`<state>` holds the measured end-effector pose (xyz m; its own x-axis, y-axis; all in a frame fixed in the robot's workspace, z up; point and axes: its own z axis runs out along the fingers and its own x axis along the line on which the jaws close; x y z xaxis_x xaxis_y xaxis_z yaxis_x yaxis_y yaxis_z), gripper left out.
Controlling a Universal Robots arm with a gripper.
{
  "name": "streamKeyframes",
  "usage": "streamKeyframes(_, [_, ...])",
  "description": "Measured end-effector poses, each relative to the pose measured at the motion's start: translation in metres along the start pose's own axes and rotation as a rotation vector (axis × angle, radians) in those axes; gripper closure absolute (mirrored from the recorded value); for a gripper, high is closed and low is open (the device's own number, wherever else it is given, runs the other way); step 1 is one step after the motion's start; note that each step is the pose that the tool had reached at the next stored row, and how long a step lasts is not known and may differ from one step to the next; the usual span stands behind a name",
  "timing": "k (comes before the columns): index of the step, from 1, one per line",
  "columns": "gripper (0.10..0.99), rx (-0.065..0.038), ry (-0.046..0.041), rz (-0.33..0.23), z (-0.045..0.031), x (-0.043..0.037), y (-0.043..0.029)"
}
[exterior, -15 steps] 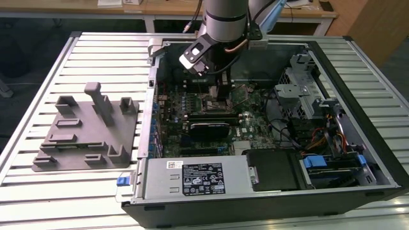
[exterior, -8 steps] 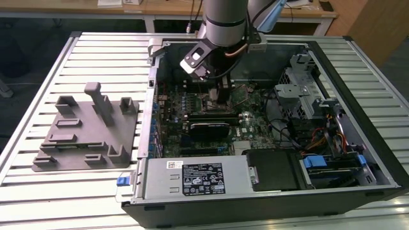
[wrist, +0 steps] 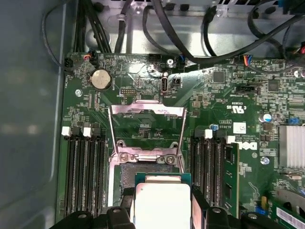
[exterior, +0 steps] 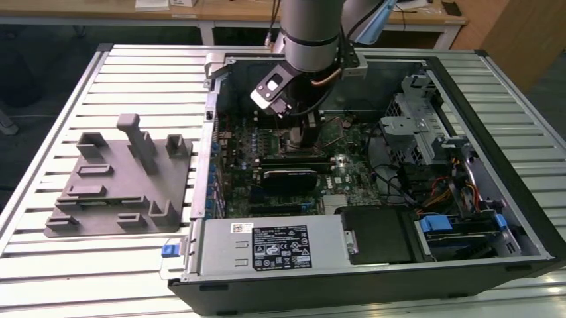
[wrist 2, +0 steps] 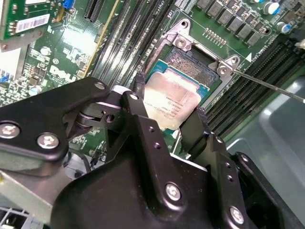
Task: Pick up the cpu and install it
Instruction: 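Place the cpu into insertion slot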
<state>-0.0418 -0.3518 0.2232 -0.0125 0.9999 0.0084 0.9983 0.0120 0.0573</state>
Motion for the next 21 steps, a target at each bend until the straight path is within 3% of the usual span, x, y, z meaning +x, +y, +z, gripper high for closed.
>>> streamKeyframes(10, [0.541, 0.0, -0.0002, -0.004, 0.0128, 0.004, -0.0007])
streamKeyframes(17, [0.541, 0.0, -0.0005, -0.004, 0.019, 0.011, -0.0009])
streamKeyframes(21, [0.541, 0.0, -0.0039, -0.004, 0.0239, 0.0127, -0.0011])
